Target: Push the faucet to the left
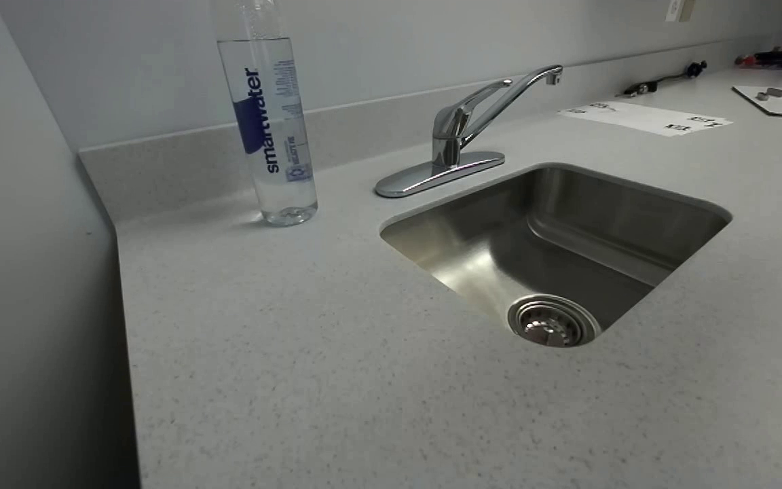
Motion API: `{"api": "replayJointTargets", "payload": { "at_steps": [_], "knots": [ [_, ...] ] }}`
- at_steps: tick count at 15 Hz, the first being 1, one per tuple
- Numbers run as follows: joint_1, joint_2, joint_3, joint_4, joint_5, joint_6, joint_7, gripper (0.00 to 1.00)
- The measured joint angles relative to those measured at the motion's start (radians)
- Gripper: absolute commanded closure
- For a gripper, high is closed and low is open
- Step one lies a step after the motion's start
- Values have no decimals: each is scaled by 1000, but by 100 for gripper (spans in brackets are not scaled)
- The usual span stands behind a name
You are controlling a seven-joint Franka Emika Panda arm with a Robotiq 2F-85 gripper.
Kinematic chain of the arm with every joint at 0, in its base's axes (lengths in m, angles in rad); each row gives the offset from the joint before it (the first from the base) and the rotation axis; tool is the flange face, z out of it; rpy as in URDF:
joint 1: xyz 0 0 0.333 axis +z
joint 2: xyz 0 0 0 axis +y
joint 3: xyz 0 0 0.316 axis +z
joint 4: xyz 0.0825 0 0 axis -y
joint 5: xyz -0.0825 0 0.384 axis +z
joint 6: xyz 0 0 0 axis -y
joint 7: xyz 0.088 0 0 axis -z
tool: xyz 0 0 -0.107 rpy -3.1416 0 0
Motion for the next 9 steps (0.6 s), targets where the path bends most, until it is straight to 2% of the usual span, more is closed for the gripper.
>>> {"api": "replayJointTargets", "payload": {
  "at_steps": [9],
  "knots": [
    [-67, 224, -34, 249, -1, 75, 34, 0]
  ]
}}
